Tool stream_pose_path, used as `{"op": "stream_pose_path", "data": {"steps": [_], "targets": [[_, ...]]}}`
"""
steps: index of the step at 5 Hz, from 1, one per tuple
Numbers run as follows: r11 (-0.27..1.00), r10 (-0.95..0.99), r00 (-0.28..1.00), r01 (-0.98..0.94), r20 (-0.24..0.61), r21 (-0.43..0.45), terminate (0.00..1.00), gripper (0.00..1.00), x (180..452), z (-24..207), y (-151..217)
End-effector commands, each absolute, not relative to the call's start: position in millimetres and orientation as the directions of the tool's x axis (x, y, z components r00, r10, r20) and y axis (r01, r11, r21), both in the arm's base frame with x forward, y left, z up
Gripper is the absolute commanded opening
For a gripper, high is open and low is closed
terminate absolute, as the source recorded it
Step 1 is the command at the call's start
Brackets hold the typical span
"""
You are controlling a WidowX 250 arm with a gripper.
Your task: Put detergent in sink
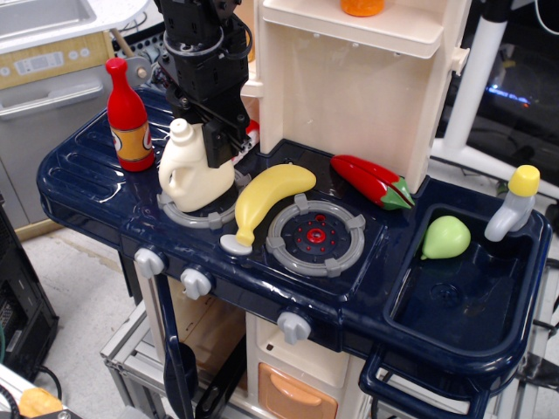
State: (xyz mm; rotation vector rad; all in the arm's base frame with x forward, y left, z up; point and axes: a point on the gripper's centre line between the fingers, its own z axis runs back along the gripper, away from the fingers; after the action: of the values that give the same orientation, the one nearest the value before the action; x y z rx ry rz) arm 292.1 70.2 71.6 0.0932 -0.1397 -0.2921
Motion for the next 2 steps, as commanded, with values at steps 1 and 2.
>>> {"op": "stream_pose_path", "data": {"steps": [1,2], "targets": [[0.981,-0.146,0.989,0.143,0.015,0.130,0.00,0.00,290,137,32],[0.991,-0.032,0.999,0.032,-0.005,0.129,0.00,0.00,289,159,2]]}}
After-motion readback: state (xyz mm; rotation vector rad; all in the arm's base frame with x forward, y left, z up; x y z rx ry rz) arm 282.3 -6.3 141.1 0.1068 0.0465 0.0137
